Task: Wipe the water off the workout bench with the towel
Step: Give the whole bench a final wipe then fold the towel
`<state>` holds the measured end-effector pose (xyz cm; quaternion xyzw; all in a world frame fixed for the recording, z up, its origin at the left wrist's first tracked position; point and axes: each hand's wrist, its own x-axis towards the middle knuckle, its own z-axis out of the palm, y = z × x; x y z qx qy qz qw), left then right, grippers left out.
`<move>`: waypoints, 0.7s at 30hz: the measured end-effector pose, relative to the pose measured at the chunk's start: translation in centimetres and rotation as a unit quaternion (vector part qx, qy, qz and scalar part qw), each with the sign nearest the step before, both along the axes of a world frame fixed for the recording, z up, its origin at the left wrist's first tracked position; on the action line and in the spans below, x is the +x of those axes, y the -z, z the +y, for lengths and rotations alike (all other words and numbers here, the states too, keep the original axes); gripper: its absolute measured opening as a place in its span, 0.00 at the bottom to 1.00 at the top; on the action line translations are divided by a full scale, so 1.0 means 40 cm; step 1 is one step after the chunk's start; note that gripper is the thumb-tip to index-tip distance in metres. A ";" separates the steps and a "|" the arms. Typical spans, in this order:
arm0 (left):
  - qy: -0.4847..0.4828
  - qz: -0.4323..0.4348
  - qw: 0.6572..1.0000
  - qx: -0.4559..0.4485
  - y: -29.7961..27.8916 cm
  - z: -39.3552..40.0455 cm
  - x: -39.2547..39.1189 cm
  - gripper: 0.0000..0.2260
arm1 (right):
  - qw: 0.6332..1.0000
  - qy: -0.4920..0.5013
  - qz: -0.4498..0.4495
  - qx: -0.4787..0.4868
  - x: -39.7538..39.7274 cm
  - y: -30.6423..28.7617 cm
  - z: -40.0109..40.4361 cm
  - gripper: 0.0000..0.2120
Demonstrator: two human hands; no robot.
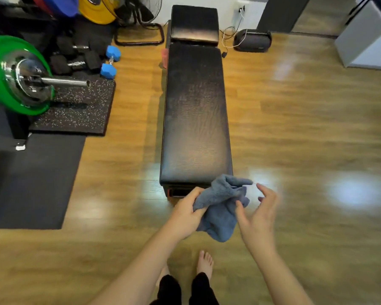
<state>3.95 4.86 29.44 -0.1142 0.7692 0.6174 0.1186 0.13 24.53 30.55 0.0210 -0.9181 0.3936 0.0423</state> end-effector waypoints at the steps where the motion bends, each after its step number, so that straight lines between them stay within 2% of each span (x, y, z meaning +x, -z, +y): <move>1: 0.003 -0.017 1.000 0.003 0.042 0.010 -0.010 0.05 | 0.999 0.023 -0.011 -0.018 0.026 0.053 0.000 0.25; 4: 0.028 -0.053 0.998 0.014 0.171 0.034 -0.042 0.06 | 0.999 0.007 -0.049 -0.017 0.095 0.222 -0.014 0.19; 7: 0.037 -0.090 0.995 0.035 0.330 0.039 -0.073 0.08 | 0.995 -0.007 -0.096 0.004 0.082 0.392 -0.043 0.22; 10: -0.073 -0.141 0.980 0.118 0.488 0.008 -0.091 0.10 | 0.992 -0.062 -0.092 0.055 0.044 0.547 -0.072 0.25; 12: -0.174 -0.177 0.949 0.192 0.567 -0.017 -0.100 0.16 | 0.979 -0.139 -0.076 0.129 0.015 0.638 -0.102 0.30; 14: -0.251 -0.199 0.926 0.200 0.633 -0.042 -0.095 0.17 | 0.957 -0.201 -0.090 0.187 0.002 0.707 -0.137 0.34; 16: -0.290 -0.214 0.924 0.130 0.678 -0.054 -0.086 0.12 | 0.933 -0.238 -0.098 0.253 0.004 0.757 -0.160 0.36; 18: -0.301 -0.222 0.927 0.008 0.702 -0.051 -0.070 0.04 | 0.914 -0.251 -0.087 0.305 0.005 0.788 -0.171 0.33; 19: -0.318 -0.214 0.922 -0.056 0.706 -0.048 -0.063 0.04 | 0.911 -0.250 -0.079 0.317 0.000 0.795 -0.176 0.31; 21: -0.362 -0.149 0.899 -0.197 0.706 -0.042 -0.050 0.11 | 0.907 -0.247 -0.077 0.332 -0.021 0.795 -0.188 0.29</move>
